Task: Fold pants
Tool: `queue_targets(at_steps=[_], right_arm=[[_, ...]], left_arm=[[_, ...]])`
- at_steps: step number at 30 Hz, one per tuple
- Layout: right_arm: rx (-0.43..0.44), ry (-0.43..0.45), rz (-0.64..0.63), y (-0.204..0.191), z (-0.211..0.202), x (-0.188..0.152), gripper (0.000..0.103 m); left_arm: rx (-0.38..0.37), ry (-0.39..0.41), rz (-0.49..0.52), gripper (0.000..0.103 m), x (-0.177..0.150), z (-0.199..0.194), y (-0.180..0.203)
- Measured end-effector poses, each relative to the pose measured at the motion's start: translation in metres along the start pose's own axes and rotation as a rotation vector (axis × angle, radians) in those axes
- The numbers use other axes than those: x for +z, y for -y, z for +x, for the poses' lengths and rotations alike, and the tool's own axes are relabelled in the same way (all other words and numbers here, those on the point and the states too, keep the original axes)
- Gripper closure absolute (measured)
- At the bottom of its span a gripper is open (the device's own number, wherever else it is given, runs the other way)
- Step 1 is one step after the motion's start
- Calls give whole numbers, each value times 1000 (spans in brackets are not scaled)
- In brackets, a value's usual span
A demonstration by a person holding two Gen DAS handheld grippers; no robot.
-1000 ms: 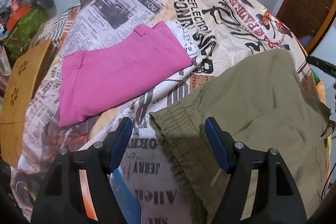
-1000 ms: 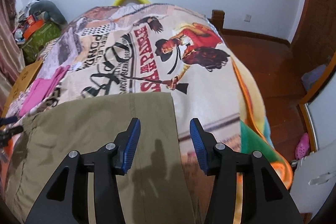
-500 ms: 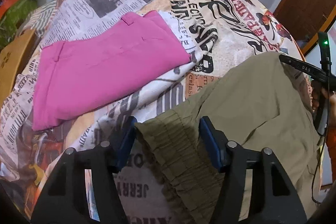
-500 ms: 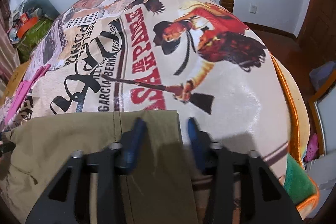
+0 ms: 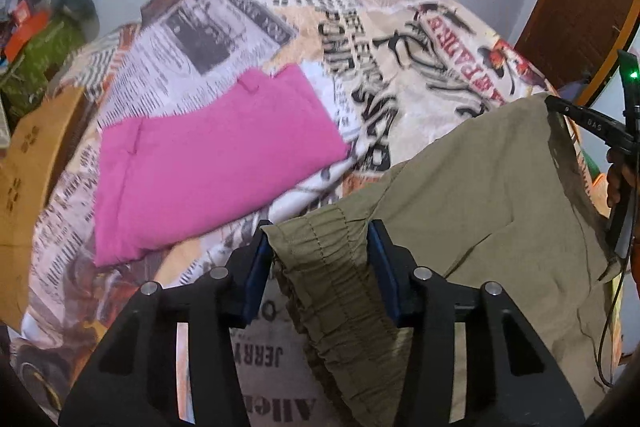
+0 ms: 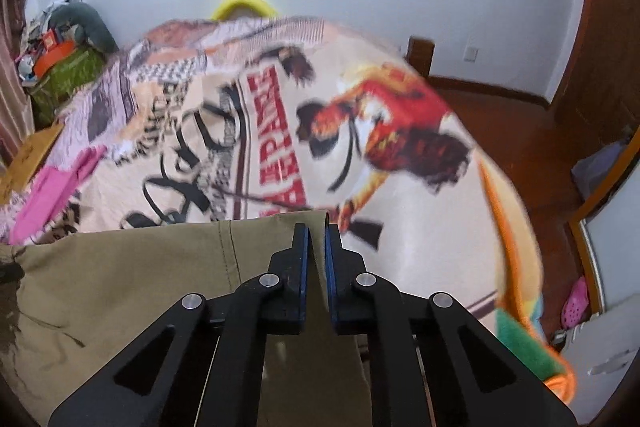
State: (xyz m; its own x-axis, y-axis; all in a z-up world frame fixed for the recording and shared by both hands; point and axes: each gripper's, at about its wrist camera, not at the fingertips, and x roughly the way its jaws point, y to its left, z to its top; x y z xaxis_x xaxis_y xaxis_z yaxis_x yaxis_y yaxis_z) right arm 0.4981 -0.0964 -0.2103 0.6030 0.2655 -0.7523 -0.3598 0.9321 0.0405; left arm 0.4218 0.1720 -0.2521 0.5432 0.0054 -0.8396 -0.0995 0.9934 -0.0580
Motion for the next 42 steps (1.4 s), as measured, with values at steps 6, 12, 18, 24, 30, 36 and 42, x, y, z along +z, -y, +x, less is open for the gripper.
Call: queue_targets(at_steps=[6, 12, 18, 24, 30, 36, 42], right_arm=[[-1, 122, 5, -2, -48, 30, 97], [18, 237, 20, -5, -105, 54, 97], [50, 290, 16, -10, -154, 43, 99], [60, 284, -2, -10, -181, 11, 100], [65, 279, 5, -9, -207, -29, 100], [82, 257, 14, -11, -222, -63, 100], [90, 226, 36, -10, -236, -98, 100]], left_arm=[[16, 95, 15, 56, 18, -40, 5], [34, 180, 45, 56, 30, -87, 12], [49, 216, 90, 56, 22, -119, 23], [48, 211, 124, 56, 2, -136, 35], [43, 207, 148, 56, -23, -152, 45], [35, 196, 169, 56, -54, -166, 52], [23, 176, 188, 56, -92, -177, 59]])
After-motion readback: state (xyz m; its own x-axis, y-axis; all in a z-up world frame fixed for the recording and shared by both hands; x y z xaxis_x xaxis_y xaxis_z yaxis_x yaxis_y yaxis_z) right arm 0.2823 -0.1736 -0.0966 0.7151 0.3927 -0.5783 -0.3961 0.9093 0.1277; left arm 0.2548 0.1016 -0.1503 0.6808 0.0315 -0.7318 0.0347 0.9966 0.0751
